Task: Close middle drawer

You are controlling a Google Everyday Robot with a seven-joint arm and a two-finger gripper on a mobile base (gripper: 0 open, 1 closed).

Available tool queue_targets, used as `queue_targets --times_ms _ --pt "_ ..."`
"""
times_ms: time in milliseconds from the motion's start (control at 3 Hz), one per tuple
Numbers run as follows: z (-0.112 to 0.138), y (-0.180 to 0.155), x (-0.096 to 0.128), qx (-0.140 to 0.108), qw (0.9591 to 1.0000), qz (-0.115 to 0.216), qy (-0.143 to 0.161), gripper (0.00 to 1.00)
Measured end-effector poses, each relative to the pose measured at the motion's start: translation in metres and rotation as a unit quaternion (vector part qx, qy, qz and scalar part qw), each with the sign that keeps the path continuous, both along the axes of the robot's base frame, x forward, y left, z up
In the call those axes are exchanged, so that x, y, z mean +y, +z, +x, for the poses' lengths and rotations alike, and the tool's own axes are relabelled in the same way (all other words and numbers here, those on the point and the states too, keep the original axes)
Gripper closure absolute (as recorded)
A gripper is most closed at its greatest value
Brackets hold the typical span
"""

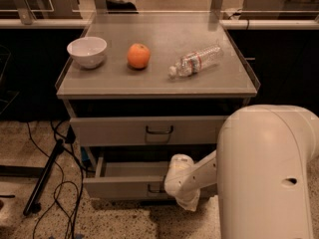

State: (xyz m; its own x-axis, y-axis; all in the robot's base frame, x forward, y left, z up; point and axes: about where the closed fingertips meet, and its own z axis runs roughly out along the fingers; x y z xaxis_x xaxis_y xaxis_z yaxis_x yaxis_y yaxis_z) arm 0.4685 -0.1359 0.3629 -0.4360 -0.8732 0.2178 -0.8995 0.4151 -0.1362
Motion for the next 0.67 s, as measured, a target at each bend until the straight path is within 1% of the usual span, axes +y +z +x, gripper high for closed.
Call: queue_targets --times_ms 333,667 --pt "0.0122 0.0044 -0.0046 -0.006 0.9999 0.000 -0.011 1.00" --pt "0.0136 0.0051 -0.0048 -0.007 0.9999 0.000 -0.012 1.00"
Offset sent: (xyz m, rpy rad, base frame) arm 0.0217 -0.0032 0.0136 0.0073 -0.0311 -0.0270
